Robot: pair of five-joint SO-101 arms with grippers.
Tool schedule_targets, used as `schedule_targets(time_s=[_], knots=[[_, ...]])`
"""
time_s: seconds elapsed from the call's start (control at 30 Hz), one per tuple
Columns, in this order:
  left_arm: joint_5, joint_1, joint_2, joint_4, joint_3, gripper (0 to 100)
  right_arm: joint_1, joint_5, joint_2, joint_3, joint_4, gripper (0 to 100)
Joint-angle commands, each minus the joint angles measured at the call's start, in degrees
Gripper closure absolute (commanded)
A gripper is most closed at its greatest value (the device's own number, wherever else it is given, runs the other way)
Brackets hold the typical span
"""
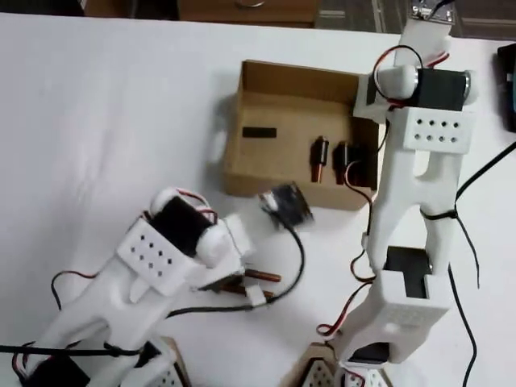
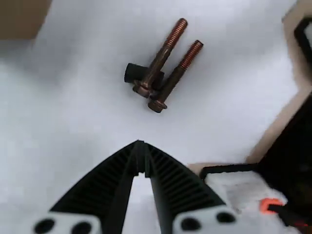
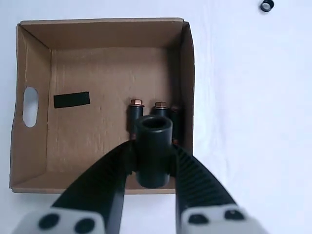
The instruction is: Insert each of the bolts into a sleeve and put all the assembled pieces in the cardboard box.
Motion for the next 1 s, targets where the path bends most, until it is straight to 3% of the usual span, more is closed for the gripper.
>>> schedule_targets(time_s=[0.0,0.3,0.4,0.53,0.97], knots=[[-15.74,-0.79,-0.44,-3.69,-0.13,98,0.4,0.53,-3.82,-2.55,0.92,97.8],[-32.0,-0.44,0.18,-15.3,7.43,97,0.31,0.53,-3.91,4.22,0.92,97.8],[-35.25,-0.53,0.18,-19.78,12.26,91,0.13,0.53,-3.91,5.71,0.92,97.8],[-35.96,-0.44,0.18,-25.93,16.48,82,0.04,0.53,-3.91,5.8,0.92,97.8],[-35.69,5.27,6.15,-42.2,26.24,82,0.04,0.53,-3.65,5.89,0.92,97.8]])
